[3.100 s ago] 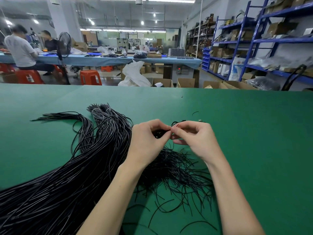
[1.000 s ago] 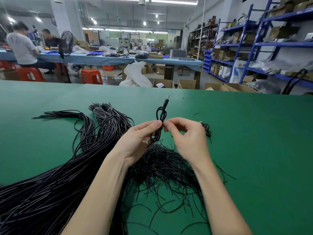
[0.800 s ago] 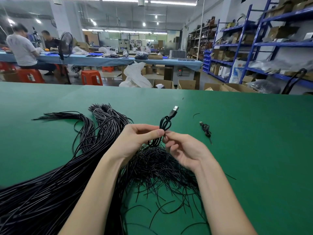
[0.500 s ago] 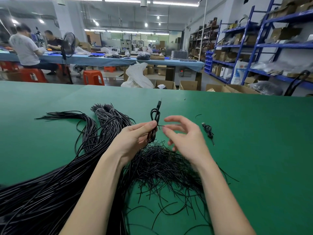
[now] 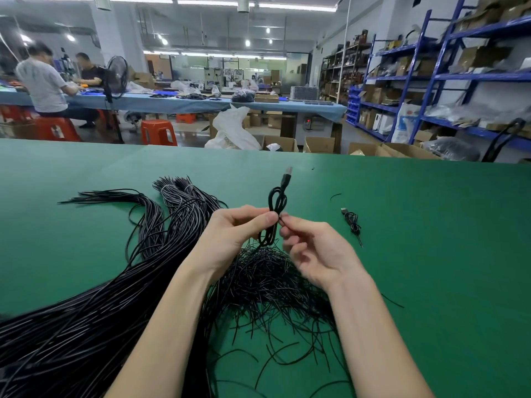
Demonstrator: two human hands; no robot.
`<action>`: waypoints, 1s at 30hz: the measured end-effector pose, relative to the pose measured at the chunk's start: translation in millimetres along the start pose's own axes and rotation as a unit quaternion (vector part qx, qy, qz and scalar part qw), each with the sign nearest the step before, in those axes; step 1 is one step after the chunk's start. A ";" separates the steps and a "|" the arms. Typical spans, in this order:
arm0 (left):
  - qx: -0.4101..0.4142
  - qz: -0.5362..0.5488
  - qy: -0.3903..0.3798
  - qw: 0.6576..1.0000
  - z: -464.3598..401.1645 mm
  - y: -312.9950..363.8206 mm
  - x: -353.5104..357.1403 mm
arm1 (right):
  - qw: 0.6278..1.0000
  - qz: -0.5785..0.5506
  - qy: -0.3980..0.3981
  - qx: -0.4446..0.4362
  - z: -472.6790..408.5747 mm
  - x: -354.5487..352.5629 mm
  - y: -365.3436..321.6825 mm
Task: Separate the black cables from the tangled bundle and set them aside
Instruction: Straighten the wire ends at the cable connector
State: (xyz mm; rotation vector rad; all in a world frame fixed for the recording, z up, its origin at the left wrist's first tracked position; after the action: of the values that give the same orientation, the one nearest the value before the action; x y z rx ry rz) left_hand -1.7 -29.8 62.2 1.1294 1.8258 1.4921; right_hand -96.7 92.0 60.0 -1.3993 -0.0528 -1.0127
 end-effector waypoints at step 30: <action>-0.128 0.133 0.024 0.983 -1.8 -9.6 8.9 | 0.646 0.505 0.110 -0.561 12.6 3.8 -10.8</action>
State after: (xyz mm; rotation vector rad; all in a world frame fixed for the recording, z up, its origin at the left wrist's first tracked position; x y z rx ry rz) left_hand -10.4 -23.7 54.4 1.2513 1.5020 1.8596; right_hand -94.5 101.9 73.6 -1.9226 1.6376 -0.1081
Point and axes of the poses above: each hand's wrist, its own z-axis away from the middle knuckle, its own x-axis out of the palm, y = z × x, the point moved 3 cm from there along -z, towards the middle knuckle, and after that the axes turned 1 degree about -x, right-handed, at the moved point
